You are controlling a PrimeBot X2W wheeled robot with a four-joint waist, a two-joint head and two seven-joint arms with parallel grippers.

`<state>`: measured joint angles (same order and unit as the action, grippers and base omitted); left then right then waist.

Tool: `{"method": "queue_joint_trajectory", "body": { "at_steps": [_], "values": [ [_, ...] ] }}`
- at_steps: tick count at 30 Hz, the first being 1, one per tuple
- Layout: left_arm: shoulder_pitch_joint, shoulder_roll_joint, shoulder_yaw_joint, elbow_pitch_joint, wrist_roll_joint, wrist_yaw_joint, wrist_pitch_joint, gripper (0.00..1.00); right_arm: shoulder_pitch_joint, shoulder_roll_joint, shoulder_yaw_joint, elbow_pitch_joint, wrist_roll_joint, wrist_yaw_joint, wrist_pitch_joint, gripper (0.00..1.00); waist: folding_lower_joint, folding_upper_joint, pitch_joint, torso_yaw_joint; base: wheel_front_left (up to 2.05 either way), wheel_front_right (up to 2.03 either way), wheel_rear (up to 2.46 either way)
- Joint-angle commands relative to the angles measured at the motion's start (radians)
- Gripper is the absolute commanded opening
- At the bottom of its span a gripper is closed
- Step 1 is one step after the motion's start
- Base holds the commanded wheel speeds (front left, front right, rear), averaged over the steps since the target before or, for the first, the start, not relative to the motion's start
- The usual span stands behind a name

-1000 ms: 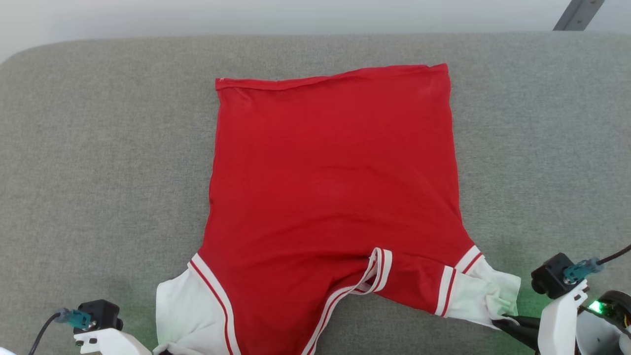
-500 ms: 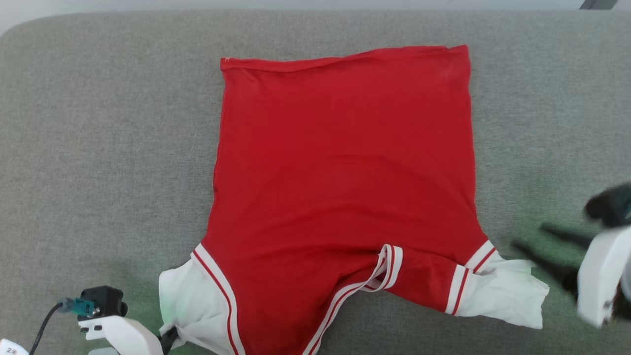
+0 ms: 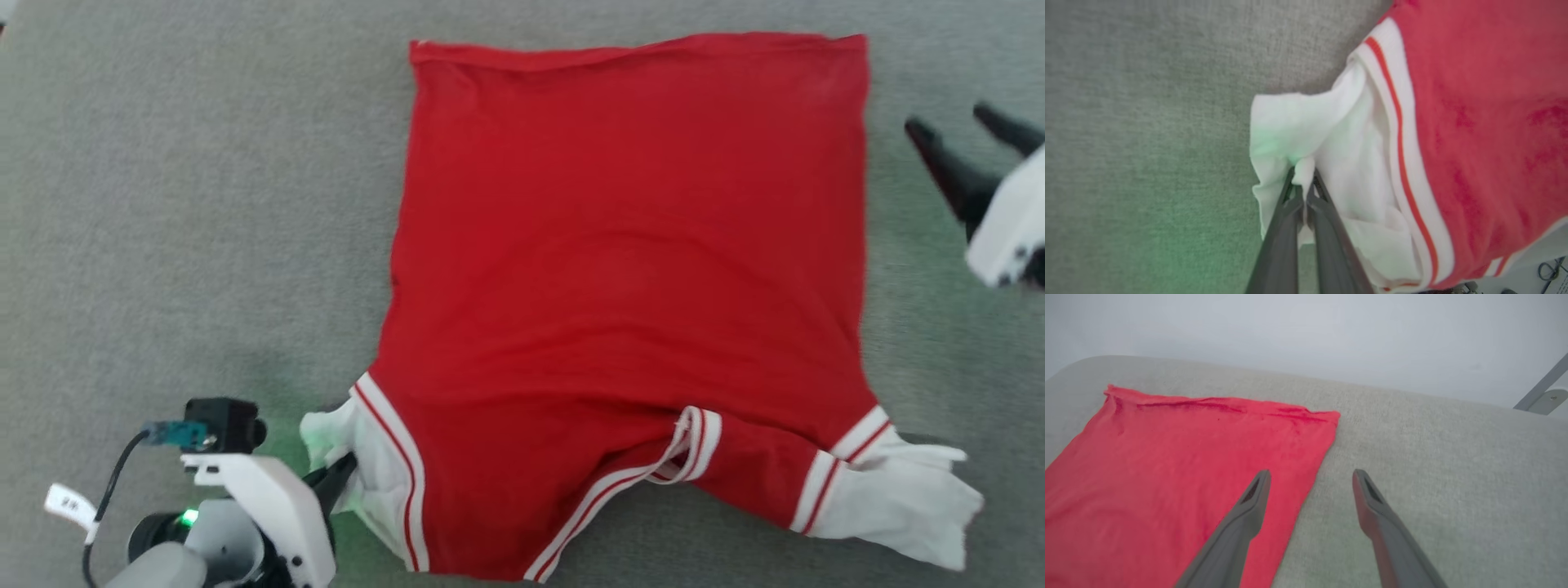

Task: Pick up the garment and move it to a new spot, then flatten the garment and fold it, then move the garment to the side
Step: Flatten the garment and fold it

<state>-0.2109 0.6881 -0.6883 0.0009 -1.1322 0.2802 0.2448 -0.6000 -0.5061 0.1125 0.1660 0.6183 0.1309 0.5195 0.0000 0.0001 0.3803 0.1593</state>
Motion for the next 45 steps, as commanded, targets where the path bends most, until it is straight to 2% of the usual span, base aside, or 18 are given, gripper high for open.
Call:
{"method": "queue_joint_trajectory", "body": {
  "at_steps": [1,10,12,13,14,19,24,25,26,27,31,34,36,41,45],
  "values": [
    [-0.044,-0.035,-0.012,0.018,0.010,-0.009,0.005,0.00,-0.062,0.026,-0.008,0.057,-0.032,0.000,0.007,1.00,0.0000,-0.0001,0.033,0.037,0.00,0.00,0.00],
    [-0.122,-0.105,-0.051,0.075,0.037,-0.048,0.017,0.00,-0.346,0.062,-0.004,0.414,-0.148,-0.001,0.113,1.00,0.0000,-0.0001,0.106,0.129,0.00,0.00,0.00],
    [-0.129,-0.111,-0.056,0.082,0.039,-0.054,0.018,0.00,-0.370,0.063,-0.005,0.449,-0.155,-0.001,0.127,1.00,0.0000,-0.0001,0.112,0.139,0.00,0.00,0.00],
    [-0.143,-0.129,-0.062,0.098,0.039,-0.065,0.021,0.00,-0.419,0.071,-0.017,0.525,-0.156,-0.001,0.161,1.00,0.0000,-0.0001,0.123,0.158,0.00,0.00,0.00],
    [-0.143,-0.129,-0.062,0.098,0.039,-0.065,0.021,0.00,-0.419,0.071,-0.017,0.525,-0.156,-0.001,0.161,1.00,0.0000,-0.0001,0.123,0.158,0.00,0.00,0.00],
    [-0.163,-0.159,-0.075,0.140,0.038,-0.086,0.019,0.00,-0.470,0.088,-0.004,0.712,-0.191,0.000,0.296,1.00,0.0000,-0.0001,0.139,0.192,0.00,0.00,0.00],
    [-0.171,-0.177,-0.080,0.177,0.032,-0.102,0.016,0.00,-0.445,0.105,0.000,0.894,-0.227,0.000,0.481,1.00,0.0000,-0.0001,0.137,0.208,0.00,0.00,0.00],
    [-0.173,-0.181,-0.080,0.182,0.031,-0.105,0.016,0.00,-0.444,0.107,0.011,0.903,-0.237,0.000,0.501,0.44,0.0000,-0.0001,0.136,0.209,0.00,0.00,0.00],
    [-0.175,-0.183,-0.080,0.188,0.030,-0.108,0.015,0.00,-0.444,0.106,0.018,0.907,-0.241,0.000,0.507,0.03,0.0000,-0.0001,0.135,0.208,0.00,0.00,0.00],
    [-0.177,-0.183,-0.079,0.193,0.029,-0.111,0.013,0.00,-0.445,0.102,0.023,0.907,-0.243,0.000,0.512,0.00,0.0000,-0.0001,0.133,0.205,0.00,0.00,0.00],
    [-0.177,-0.177,-0.066,0.208,0.024,-0.115,0.001,0.00,-0.467,0.100,0.039,0.849,-0.235,-0.001,0.451,0.00,0.0000,-0.0001,0.115,0.177,0.00,0.00,0.00],
    [-0.177,-0.169,-0.052,0.204,0.017,-0.126,-0.011,0.00,-0.466,0.099,0.084,0.778,-0.200,0.000,0.420,0.00,0.0000,-0.0001,0.092,0.146,0.00,0.00,0.00],
    [-0.173,-0.151,-0.047,0.205,0.022,-0.118,-0.011,0.00,-0.454,0.098,0.120,0.716,-0.166,0.000,0.400,0.00,0.0000,-0.0001,0.072,0.118,0.00,0.00,0.00],
    [-0.149,-0.105,-0.016,0.183,0.007,-0.098,-0.021,0.00,-0.381,0.060,0.224,0.524,-0.057,0.000,0.386,0.00,0.0000,-0.0001,0.022,0.041,0.00,0.00,0.00],
    [-0.124,-0.068,0.004,0.157,-0.005,-0.076,-0.018,0.00,-0.291,0.005,0.285,0.345,0.025,-0.001,0.404,0.00,0.0000,-0.0001,-0.009,-0.017,0.00,0.00,0.00]
  ]
}}
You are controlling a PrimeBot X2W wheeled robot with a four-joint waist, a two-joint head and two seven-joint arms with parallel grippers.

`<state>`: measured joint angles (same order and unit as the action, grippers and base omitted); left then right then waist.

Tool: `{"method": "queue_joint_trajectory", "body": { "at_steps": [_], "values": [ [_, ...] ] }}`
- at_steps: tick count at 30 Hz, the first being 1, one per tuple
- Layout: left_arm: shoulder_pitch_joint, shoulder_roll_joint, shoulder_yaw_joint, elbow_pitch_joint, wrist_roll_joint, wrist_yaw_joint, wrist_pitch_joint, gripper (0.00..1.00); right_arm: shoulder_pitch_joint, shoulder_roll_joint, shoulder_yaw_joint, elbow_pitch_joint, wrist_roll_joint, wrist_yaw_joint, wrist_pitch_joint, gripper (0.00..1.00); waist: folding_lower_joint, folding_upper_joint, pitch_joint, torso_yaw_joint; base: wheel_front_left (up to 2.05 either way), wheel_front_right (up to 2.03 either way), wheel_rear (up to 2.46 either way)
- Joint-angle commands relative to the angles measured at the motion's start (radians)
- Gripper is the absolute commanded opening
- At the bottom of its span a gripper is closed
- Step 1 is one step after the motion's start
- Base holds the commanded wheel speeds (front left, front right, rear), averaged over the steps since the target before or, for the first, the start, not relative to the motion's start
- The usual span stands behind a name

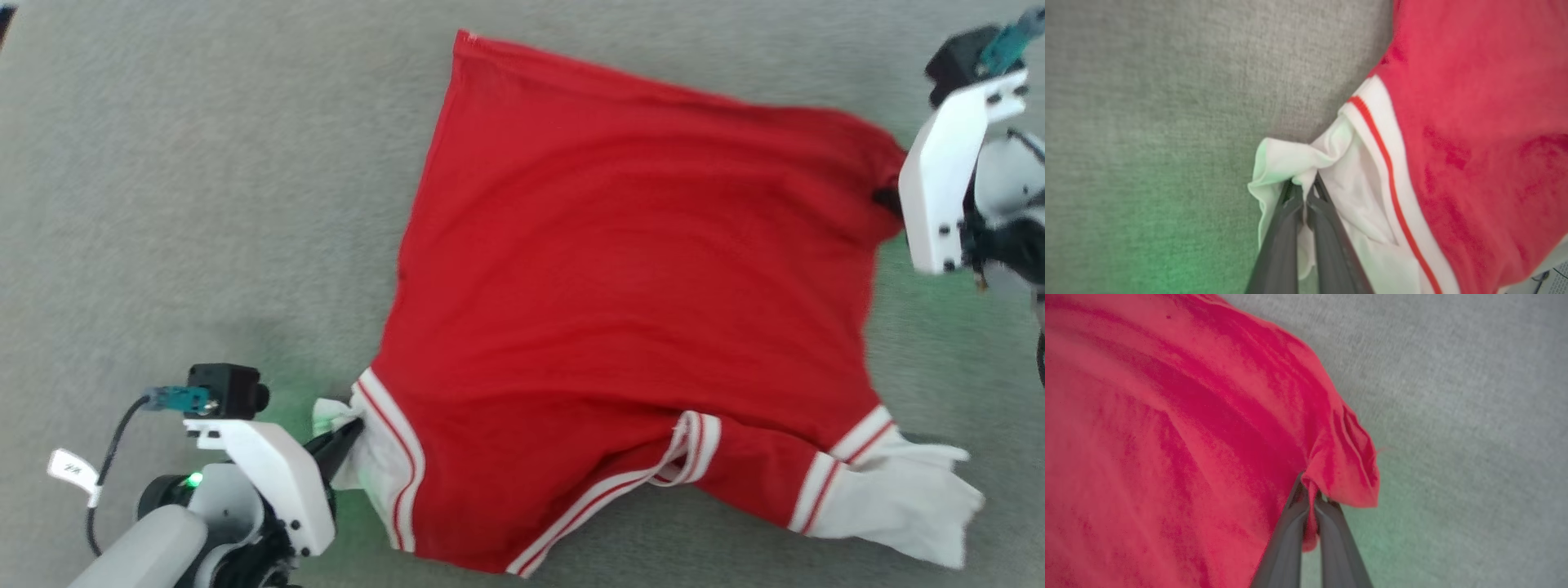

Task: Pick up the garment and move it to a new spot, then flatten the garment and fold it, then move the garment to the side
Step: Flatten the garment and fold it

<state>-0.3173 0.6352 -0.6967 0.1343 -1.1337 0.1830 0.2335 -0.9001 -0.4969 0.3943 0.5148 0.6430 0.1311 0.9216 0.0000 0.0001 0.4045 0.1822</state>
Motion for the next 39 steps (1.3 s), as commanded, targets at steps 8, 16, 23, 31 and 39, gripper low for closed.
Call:
{"method": "queue_joint_trajectory", "body": {
  "at_steps": [8,16,23,31,39],
  "values": [
    [0.038,0.042,0.039,-0.033,-0.021,0.050,-0.005,0.00,0.321,-0.086,-0.035,-0.339,0.143,-0.001,0.072,0.00,0.0000,-0.0001,-0.076,-0.135,0.00,0.00,0.00],
    [0.036,0.065,0.038,-0.056,-0.015,0.047,0.007,0.00,0.575,-0.051,-0.173,-0.481,0.145,-0.001,0.103,0.00,0.0000,-0.0001,-0.082,-0.149,0.00,0.00,0.00],
    [0.032,0.065,0.036,-0.062,-0.014,0.047,0.004,0.00,0.667,0.038,-0.206,-0.426,0.096,-0.002,-0.004,0.47,0.0000,-0.0001,-0.083,-0.145,0.00,0.00,0.00],
    [0.047,0.075,0.038,-0.063,-0.013,0.043,-0.005,0.00,0.678,-0.019,-0.206,-0.427,0.061,-0.004,-0.124,1.00,0.0000,-0.0001,-0.089,-0.140,0.00,0.00,0.00],
    [0.058,0.077,0.044,-0.073,-0.020,0.048,-0.011,0.00,0.670,-0.020,-0.310,-0.657,0.054,-0.001,-0.139,1.00,0.0000,-0.0001,-0.095,-0.135,0.00,0.00,0.00]
  ]
}}
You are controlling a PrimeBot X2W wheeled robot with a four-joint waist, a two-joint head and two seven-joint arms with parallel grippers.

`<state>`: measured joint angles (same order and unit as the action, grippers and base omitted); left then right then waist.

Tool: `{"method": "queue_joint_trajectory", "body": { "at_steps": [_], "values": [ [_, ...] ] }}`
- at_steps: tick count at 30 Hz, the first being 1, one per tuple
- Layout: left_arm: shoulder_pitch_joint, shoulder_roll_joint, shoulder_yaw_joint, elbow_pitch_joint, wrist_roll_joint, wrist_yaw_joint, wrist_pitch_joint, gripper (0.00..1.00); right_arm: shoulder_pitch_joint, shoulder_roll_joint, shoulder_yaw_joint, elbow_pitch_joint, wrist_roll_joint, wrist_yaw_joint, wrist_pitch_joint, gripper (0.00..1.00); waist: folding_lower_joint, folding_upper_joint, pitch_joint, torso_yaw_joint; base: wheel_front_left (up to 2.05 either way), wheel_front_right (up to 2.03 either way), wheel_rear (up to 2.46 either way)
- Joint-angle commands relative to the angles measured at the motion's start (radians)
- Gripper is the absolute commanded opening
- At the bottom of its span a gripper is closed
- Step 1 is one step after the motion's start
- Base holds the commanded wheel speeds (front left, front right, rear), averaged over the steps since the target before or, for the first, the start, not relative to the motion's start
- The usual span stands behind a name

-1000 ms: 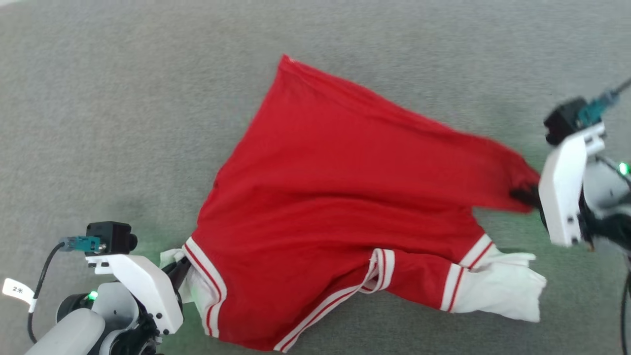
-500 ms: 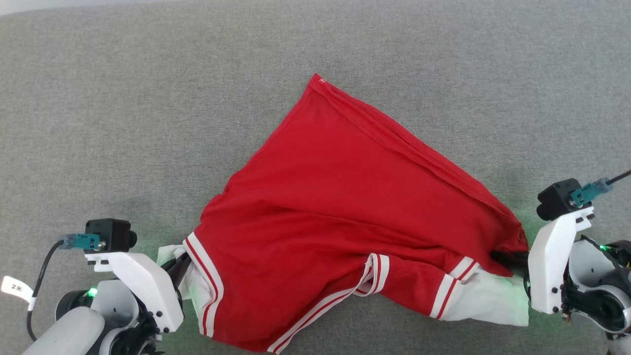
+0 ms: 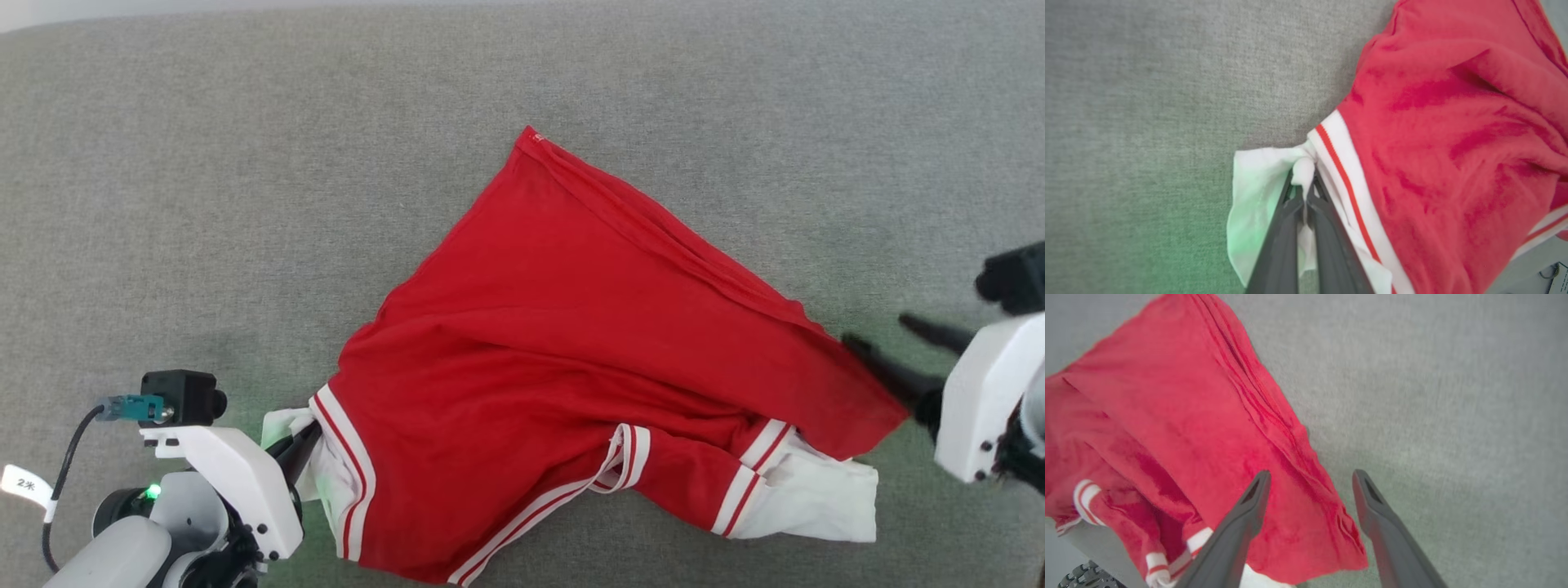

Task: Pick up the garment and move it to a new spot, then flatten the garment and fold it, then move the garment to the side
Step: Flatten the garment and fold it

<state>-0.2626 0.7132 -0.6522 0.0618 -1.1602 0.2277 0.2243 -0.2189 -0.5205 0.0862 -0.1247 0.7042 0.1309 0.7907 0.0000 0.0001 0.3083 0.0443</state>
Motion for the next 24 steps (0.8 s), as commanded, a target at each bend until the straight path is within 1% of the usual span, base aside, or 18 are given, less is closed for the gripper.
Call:
{"method": "queue_joint_trajectory", "body": {
  "at_steps": [1,4,8,13,16,17,24],
  "values": [
    [0.002,-0.003,-0.002,-0.002,0.006,0.003,-0.001,0.00,-0.022,0.005,-0.012,-0.043,-0.016,0.000,-0.014,1.00,0.0000,-0.0001,0.002,0.006,0.00,0.00,0.00],
    [-0.013,-0.011,-0.008,-0.005,0.012,-0.001,0.003,0.00,-0.068,0.013,-0.011,-0.092,-0.043,0.000,-0.044,1.00,0.0000,-0.0001,0.011,0.024,0.00,0.00,0.00],
    [-0.035,-0.027,-0.019,-0.001,0.025,-0.011,0.006,0.00,-0.165,0.023,0.041,-0.085,-0.053,0.000,-0.091,1.00,0.0000,-0.0001,0.027,0.060,0.00,0.00,0.00],
    [-0.070,-0.055,-0.041,0.009,0.038,-0.026,0.014,0.00,-0.306,0.013,0.140,0.012,-0.040,0.000,-0.142,1.00,0.0000,-0.0001,0.044,0.124,0.00,0.00,0.00],
    [-0.095,-0.079,-0.062,0.021,0.053,-0.041,0.022,0.00,-0.387,-0.009,0.215,0.088,-0.025,0.000,-0.156,1.00,0.0000,-0.0001,0.057,0.170,0.00,0.00,0.00],
    [-0.095,-0.079,-0.062,0.021,0.053,-0.041,0.022,0.00,-0.387,-0.009,0.215,0.088,-0.025,0.000,-0.156,1.00,0.0000,-0.0001,0.057,0.170,0.00,0.00,0.00],
    [-0.156,-0.140,-0.101,0.055,0.082,-0.074,0.030,0.00,-0.568,-0.043,0.369,0.291,0.032,0.000,-0.160,1.00,0.0000,-0.0001,0.097,0.270,0.00,0.00,0.00]
  ]
}}
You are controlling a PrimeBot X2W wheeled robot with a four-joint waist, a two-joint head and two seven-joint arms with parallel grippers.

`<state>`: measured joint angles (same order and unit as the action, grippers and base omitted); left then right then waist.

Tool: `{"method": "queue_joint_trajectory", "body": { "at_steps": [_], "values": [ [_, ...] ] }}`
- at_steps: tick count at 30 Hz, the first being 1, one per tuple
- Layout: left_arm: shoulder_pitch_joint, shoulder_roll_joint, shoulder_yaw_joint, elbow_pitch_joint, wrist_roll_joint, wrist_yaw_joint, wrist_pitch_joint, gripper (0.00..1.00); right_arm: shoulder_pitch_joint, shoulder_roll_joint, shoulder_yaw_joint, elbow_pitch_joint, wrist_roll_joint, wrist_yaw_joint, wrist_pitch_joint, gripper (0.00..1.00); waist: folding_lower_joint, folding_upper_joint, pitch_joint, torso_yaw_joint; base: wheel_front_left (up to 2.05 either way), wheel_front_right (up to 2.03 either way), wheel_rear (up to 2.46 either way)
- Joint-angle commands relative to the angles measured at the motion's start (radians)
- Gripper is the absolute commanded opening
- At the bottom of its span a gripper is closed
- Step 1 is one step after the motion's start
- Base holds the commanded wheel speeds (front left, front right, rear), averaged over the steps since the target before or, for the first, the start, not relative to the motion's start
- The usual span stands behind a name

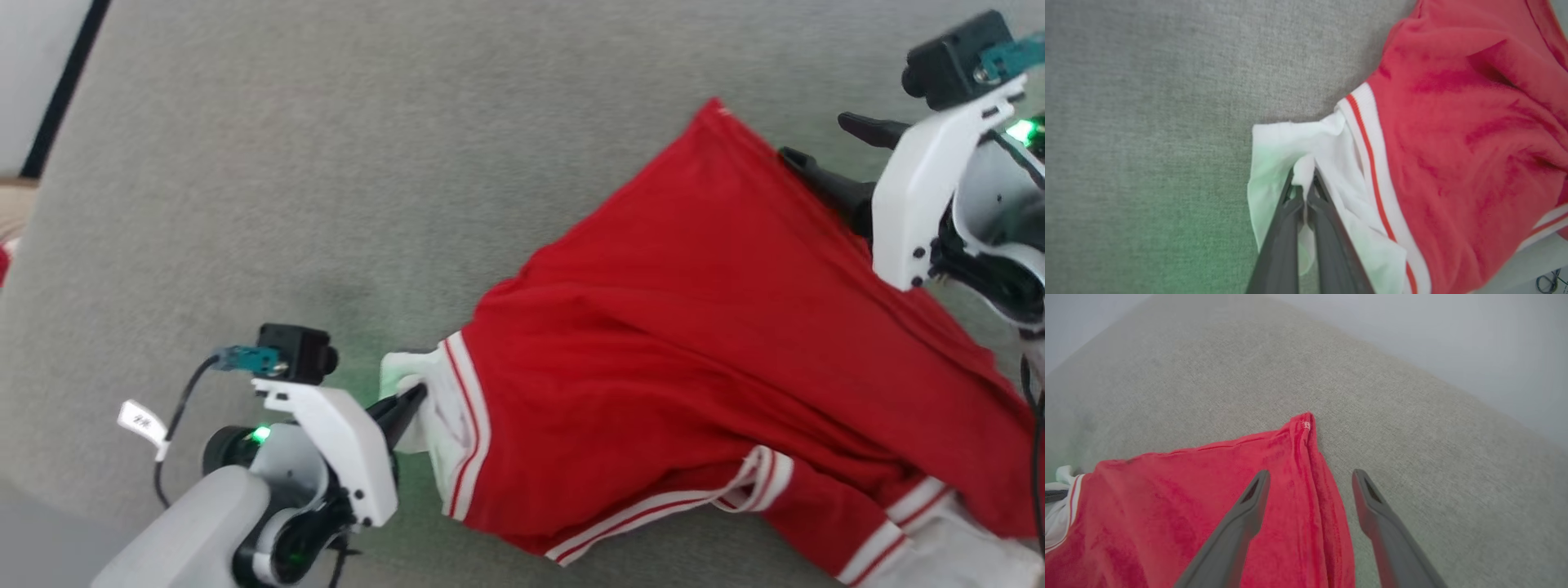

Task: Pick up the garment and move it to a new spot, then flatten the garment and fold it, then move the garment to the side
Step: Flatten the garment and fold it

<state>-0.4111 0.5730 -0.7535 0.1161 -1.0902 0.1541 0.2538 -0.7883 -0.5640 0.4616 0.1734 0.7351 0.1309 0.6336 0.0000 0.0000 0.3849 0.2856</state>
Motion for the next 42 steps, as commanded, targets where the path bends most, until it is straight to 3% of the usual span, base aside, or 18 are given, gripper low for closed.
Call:
{"method": "queue_joint_trajectory", "body": {
  "at_steps": [1,12,20,21,22,29,42],
  "values": [
    [-0.017,-0.010,-0.005,0.006,0.016,-0.007,0.001,0.00,-0.023,-0.003,0.017,0.022,0.012,0.000,0.006,1.00,0.0000,0.0000,0.027,0.042,0.00,0.00,0.00],
    [-0.091,-0.100,-0.050,0.096,0.032,-0.067,-0.004,0.00,-0.237,-0.004,0.263,0.299,0.094,0.000,0.112,1.00,0.0000,0.0000,0.074,0.134,0.00,0.00,0.00],
    [-0.106,-0.121,-0.053,0.159,0.023,-0.096,-0.016,0.00,-0.231,0.028,0.460,0.512,0.130,-0.001,0.227,1.00,0.0000,0.0000,0.074,0.137,0.00,0.00,0.00],
    [-0.107,-0.121,-0.053,0.167,0.022,-0.100,-0.017,0.00,-0.232,0.030,0.484,0.532,0.126,-0.001,0.243,0.55,0.0000,0.0000,0.071,0.134,0.00,0.00,0.00],
    [-0.109,-0.120,-0.053,0.175,0.023,-0.101,-0.015,0.00,-0.228,0.031,0.506,0.541,0.132,-0.001,0.251,0.00,0.0000,0.0000,0.067,0.132,0.00,0.00,0.00],
    [-0.154,-0.083,-0.030,0.189,0.021,-0.106,0.007,0.00,-0.337,0.036,0.506,0.515,0.178,-0.001,0.092,0.00,0.0000,0.0000,0.027,0.088,0.00,0.00,0.00],
    [-0.421,0.116,0.023,0.112,0.082,-0.065,0.214,0.00,-0.421,-0.064,0.489,0.399,0.255,-0.001,-0.076,0.00,0.0000,0.0000,-0.093,-0.083,0.00,0.00,0.00]
  ]
}}
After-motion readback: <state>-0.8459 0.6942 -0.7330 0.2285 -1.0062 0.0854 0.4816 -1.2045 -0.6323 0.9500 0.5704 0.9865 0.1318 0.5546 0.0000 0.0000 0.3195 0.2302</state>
